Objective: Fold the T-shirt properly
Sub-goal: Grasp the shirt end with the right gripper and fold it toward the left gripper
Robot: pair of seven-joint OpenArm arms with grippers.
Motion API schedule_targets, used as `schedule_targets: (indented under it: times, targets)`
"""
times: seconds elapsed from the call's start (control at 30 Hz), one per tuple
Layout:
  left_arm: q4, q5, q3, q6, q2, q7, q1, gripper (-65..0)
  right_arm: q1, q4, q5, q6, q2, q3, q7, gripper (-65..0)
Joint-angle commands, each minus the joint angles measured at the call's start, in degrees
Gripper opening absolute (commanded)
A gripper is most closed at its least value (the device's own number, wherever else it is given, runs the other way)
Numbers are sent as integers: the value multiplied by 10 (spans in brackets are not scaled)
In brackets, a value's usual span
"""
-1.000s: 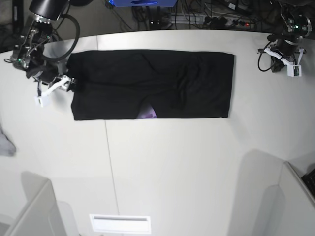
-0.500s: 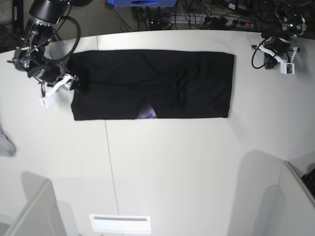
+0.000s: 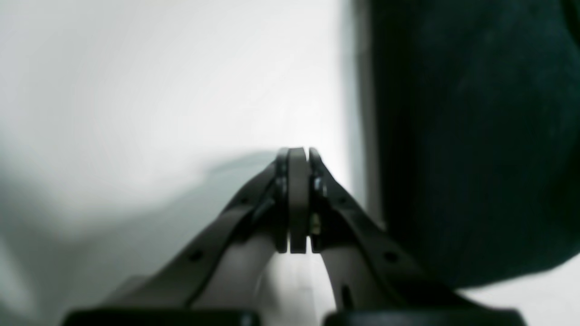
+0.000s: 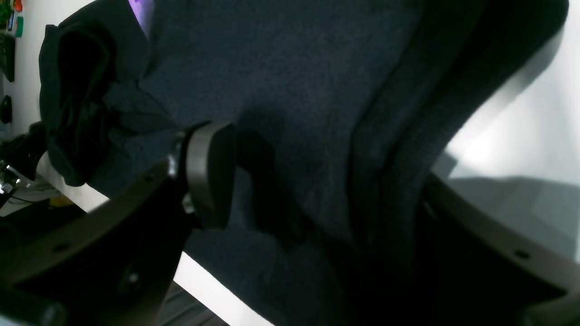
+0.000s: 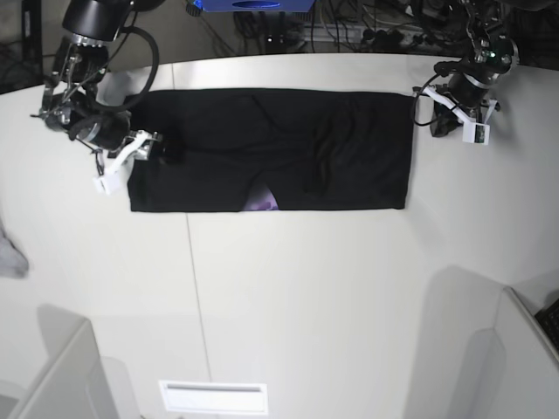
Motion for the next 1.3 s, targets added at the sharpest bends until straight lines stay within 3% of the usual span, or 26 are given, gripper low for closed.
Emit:
schedule_targets:
  times: [0.0, 0.1, 0.3, 0.4, 0.53, 0.7, 1.03, 1.27]
  targets:
    - [0, 13, 6, 8, -2, 21, -1, -650, -4, 1, -28, -4, 6, 0, -22, -275]
    - [5, 13, 29, 22, -2, 21, -2, -650, -4, 1, -28, -4, 6, -2, -23, -318]
    - [0, 13, 110, 61, -3, 21, -21, -650, 16, -4, -29, -4, 9, -3, -22, -650]
    - [6, 13, 146, 79, -3, 21, -23, -650, 39, -21, -30, -12, 21, -3, -22, -650]
    - [18, 13, 194, 86, -2, 21, -23, -650, 68, -21, -31, -74, 40, -5, -21, -650]
    - [25, 13, 225, 86, -1, 22, -31, -650, 94, 12, -31, -113, 63, -62, -21, -650]
    - [26, 13, 218, 86, 14, 23, -39, -650, 97, 103, -31, -217, 58, -151, -21, -650]
    - [25, 13, 218, 95, 14, 23, -39, -650, 86, 172, -29, -255, 46, -195, -22, -650]
